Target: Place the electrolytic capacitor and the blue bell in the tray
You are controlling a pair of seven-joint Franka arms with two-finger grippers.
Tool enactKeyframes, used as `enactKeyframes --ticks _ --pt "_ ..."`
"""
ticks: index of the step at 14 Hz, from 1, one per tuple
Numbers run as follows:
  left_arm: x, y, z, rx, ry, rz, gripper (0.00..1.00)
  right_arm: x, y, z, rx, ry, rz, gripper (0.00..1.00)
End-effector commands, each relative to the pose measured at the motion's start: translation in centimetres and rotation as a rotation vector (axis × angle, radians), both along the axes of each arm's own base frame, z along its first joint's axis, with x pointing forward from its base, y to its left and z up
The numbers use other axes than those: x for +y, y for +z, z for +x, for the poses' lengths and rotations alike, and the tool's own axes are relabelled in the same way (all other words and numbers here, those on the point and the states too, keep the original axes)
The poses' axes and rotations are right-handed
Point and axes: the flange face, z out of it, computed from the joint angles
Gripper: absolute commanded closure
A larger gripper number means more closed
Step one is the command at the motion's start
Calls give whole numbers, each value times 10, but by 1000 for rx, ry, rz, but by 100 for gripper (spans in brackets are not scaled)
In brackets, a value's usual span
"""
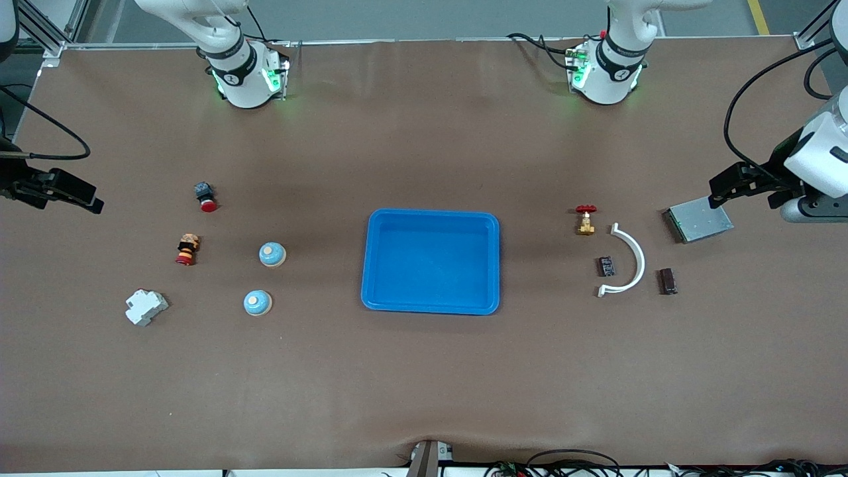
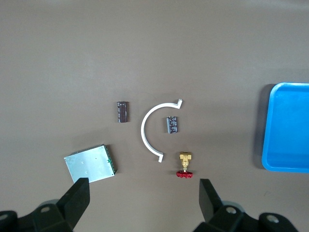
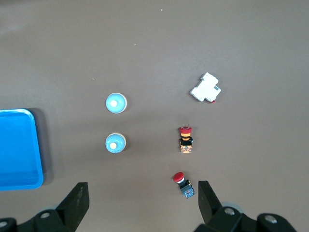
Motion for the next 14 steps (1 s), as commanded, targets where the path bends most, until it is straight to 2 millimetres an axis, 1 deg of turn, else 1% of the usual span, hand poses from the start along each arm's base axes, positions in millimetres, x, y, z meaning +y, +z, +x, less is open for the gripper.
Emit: enactKeyframes --ticks 1,4,8,14 --pt "2 2 -2 6 8 11 0 0 5 -9 -8 -4 -9 0" --pt "3 2 -2 5 5 9 0 0 5 -9 -10 -5 -9 0" --pt "-3 -4 0 16 7 12 0 3 4 -8 -8 -6 1 0" --pt "0 -6 1 20 10 10 0 4 3 -8 -7 -9 21 0"
